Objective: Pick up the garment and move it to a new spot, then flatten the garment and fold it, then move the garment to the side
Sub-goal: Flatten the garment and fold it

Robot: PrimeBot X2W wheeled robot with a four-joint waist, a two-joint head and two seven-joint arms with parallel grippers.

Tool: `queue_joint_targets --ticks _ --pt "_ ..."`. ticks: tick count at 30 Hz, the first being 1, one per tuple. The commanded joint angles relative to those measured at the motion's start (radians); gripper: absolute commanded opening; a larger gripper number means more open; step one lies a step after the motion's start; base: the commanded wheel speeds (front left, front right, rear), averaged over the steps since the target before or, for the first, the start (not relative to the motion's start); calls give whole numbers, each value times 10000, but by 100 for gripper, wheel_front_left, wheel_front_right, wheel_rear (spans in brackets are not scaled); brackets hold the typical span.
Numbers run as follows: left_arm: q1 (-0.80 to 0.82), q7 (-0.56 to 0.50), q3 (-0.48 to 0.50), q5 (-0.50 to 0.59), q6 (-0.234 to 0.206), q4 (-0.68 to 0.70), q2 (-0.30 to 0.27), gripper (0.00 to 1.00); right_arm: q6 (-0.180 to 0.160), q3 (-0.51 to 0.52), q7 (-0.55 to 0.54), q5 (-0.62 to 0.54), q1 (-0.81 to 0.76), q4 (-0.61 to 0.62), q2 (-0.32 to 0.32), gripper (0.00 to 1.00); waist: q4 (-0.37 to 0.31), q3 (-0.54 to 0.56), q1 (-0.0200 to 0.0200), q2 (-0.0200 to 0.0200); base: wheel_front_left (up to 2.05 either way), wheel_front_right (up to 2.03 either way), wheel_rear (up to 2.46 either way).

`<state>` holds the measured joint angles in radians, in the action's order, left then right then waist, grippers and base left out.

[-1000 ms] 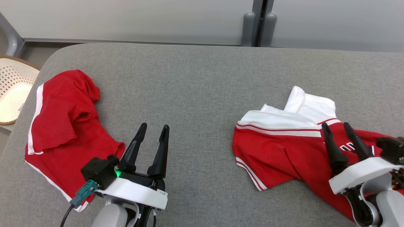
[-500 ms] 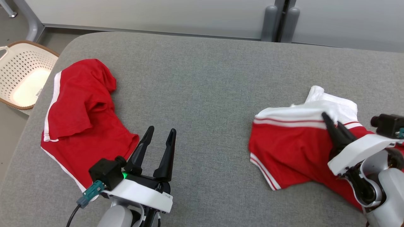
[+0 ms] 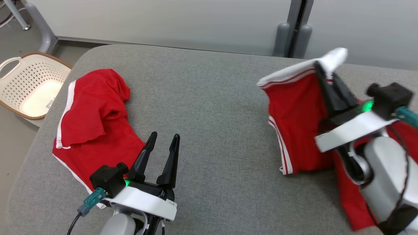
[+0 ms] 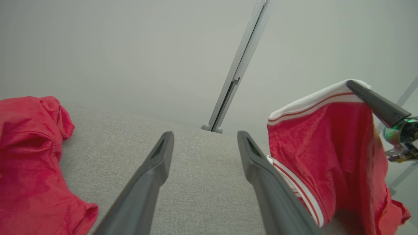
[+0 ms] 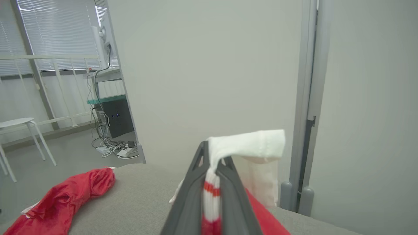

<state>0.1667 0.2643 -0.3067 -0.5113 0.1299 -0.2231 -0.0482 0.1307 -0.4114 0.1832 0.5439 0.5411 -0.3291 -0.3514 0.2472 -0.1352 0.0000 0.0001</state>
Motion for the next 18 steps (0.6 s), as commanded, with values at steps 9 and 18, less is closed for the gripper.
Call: queue_joint_targets --ticks 9,18 --pt "-223 1 54 -173 9 55 -40 100 -3 -4592 -181 -209 624 271 -103 14 215 68 0 -1 0 0 0" --pt "-328 1 278 -120 9 -13 -42 100 -7 -7325 64 -143 762 -689 -549 100 -126 189 0 -1 0 0 0"
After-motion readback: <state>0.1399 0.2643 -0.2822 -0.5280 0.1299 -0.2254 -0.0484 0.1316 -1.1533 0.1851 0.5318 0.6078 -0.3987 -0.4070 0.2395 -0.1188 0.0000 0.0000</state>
